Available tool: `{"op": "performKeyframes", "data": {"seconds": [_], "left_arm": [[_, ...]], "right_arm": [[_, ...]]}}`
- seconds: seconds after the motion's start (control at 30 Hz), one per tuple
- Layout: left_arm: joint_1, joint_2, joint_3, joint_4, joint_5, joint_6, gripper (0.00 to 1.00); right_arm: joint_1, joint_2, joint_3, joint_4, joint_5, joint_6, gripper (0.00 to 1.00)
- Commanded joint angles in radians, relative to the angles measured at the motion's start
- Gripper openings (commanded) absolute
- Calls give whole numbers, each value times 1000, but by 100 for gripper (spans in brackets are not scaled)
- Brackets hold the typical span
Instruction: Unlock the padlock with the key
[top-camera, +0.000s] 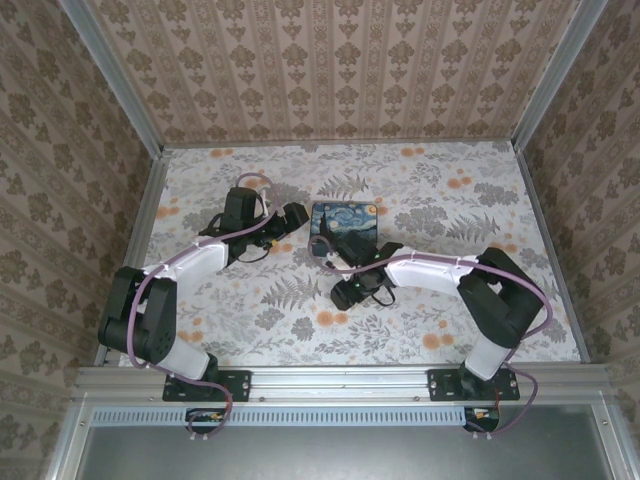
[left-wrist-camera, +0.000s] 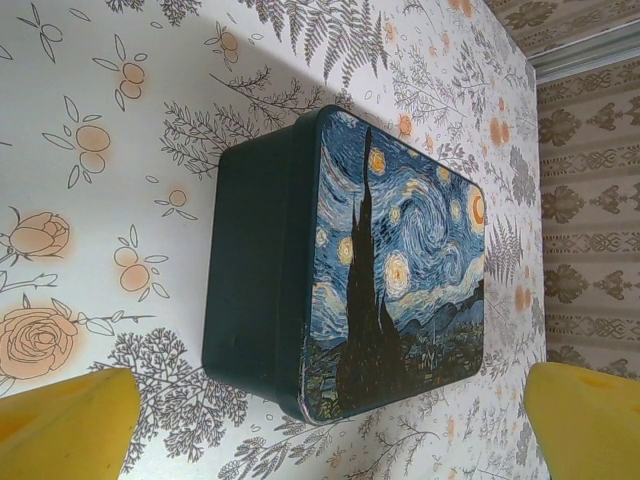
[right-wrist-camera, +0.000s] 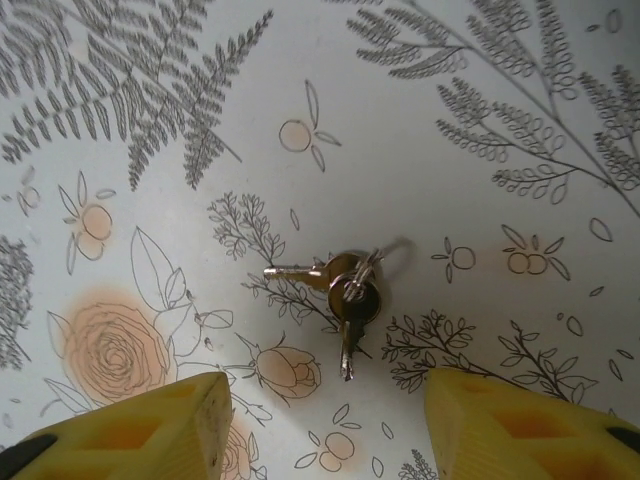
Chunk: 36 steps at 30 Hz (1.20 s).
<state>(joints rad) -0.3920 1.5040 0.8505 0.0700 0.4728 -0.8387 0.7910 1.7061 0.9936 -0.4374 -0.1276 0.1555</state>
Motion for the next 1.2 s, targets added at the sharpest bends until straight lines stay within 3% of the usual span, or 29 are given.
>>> {"op": "performKeyframes", "data": {"seconds": [0.0,0.47,0.8,0.93,1.13,1.17], "left_arm": [[-4,-14,-9,29,16,-14,100],[5,-5,3,32,27,-16,100],[11,-5,1,34,29,-13,100],[12,-5,2,34,31,-13,100],[17,-8,-4,36,29,-14,100],[16,-10,-6,36,29,-14,100]], "right_arm": [[17,30,58,-85,93,-65,56],[53,165,161,-167,149,-139,57],[45,255,200,-113,131,-134,50],[40,281,213,-105,116,-132,39],[33,285,179,-50,81,-105,0],[30,279,172,-45,75,-100,0]]}}
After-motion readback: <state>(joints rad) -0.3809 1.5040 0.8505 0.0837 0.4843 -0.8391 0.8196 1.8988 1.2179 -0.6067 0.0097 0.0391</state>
